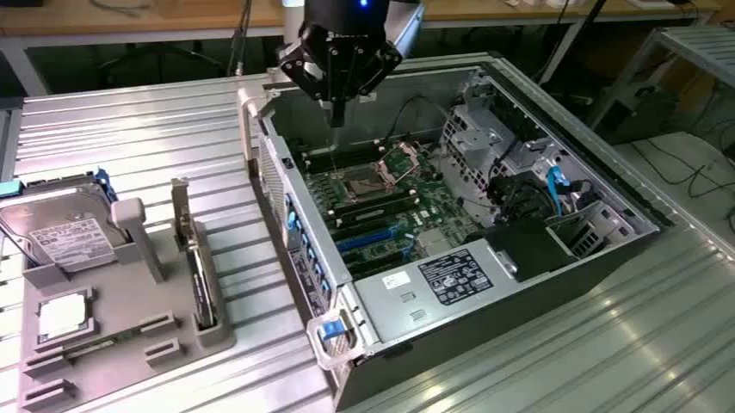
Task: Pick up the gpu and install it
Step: 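Reach for the gpu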
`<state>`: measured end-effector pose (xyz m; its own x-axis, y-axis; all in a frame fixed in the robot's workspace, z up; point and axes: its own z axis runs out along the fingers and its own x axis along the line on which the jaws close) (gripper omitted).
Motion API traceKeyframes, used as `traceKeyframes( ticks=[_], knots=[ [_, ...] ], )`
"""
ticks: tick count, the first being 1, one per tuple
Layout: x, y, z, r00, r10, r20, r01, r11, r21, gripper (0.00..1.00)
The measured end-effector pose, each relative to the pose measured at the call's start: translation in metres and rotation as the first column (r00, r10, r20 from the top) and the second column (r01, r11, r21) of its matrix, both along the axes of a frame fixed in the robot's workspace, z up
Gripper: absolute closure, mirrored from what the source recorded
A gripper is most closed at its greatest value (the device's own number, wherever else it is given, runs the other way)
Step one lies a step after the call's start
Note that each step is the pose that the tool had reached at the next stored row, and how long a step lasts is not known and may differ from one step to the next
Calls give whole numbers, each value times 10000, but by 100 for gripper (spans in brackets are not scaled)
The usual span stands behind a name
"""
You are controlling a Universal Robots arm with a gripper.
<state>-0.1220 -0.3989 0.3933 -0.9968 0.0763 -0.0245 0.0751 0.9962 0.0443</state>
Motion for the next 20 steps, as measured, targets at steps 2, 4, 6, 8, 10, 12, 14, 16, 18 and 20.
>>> traceKeyframes(
  ticks=[2,4,6,8,10,12,14,16,18,20],
  knots=[
    [-229,0,0,10000,2,-1,-2,10000,-1,89],
    [-404,-1,0,10000,2,0,-2,10000,0,89],
    [-546,0,0,10000,0,0,0,10000,0,89],
    [-647,0,0,10000,-1,-1,1,10000,-1,89],
    [-734,-1,0,10000,1,0,-1,10000,0,89],
    [-825,-1,0,10000,0,0,0,10000,0,89],
    [-954,-2,0,10000,2,0,-2,10000,0,89],
    [-1046,-2,0,10000,-1,0,1,10000,1,89],
    [-1166,-2,0,10000,2,0,-2,10000,0,89],
    [-1301,-2,-1,10000,0,1,0,10000,1,89]
  ],
)
